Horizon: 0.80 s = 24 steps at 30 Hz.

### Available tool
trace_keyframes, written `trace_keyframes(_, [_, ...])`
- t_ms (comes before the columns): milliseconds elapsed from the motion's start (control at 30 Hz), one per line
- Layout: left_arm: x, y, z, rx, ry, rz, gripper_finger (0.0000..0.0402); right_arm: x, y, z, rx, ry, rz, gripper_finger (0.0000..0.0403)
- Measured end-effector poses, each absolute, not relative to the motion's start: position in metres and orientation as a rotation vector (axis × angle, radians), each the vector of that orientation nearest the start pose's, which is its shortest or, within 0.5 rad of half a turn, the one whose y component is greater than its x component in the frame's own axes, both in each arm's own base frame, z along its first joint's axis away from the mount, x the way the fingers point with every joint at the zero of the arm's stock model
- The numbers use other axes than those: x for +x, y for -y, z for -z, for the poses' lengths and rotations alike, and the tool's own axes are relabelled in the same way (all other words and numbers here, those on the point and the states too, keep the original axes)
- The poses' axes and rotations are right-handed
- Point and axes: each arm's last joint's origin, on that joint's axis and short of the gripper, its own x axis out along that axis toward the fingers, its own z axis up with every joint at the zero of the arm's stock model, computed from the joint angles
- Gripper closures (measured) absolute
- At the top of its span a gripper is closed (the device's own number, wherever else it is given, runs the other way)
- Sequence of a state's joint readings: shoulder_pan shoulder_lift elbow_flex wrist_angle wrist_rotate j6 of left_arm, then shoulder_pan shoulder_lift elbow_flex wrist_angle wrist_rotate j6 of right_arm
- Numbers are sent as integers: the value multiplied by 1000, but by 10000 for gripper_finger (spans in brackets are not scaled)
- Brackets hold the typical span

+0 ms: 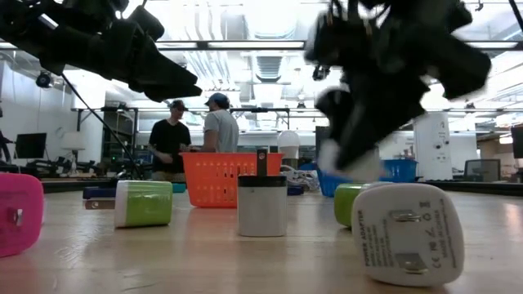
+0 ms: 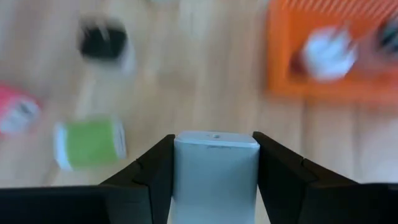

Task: Pick & Place Office items
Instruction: Put the right white charger adapter into the orange bin

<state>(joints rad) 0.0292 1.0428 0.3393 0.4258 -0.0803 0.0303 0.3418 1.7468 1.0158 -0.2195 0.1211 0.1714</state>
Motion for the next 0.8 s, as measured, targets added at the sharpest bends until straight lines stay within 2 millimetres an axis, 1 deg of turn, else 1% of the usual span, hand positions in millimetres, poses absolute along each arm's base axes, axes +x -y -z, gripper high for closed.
trace_keyframes(167, [206,-8,-193,37,-272,-105,85,321,-122,-201,-109,-676,-182,230])
trace_keyframes(233, [206,-8,-193,37,-271,-105,85,317,-125,-214,-119,-540,-215,230])
trace_keyframes(333, [206,-8,-194,37,-266,-105,85,309,-123,-224,-152,-347,-241,230])
trace_keyframes(433, [206,-8,-194,37,-263,-105,85,300,-118,-224,-187,-157,-247,230])
trace_keyframes(533, [206,-8,-195,41,-251,-105,85,291,-110,-219,-238,25,-255,230])
trace_keyframes(667, [206,-8,-196,59,-247,-102,85,284,-93,-208,-234,264,-297,230])
trace_keyframes(733, [206,-8,-196,63,-247,-102,85,282,-83,-200,-222,330,-311,230])
trace_keyframes(800, [206,-8,-196,63,-246,-102,85,285,-75,-191,-206,344,-320,230])
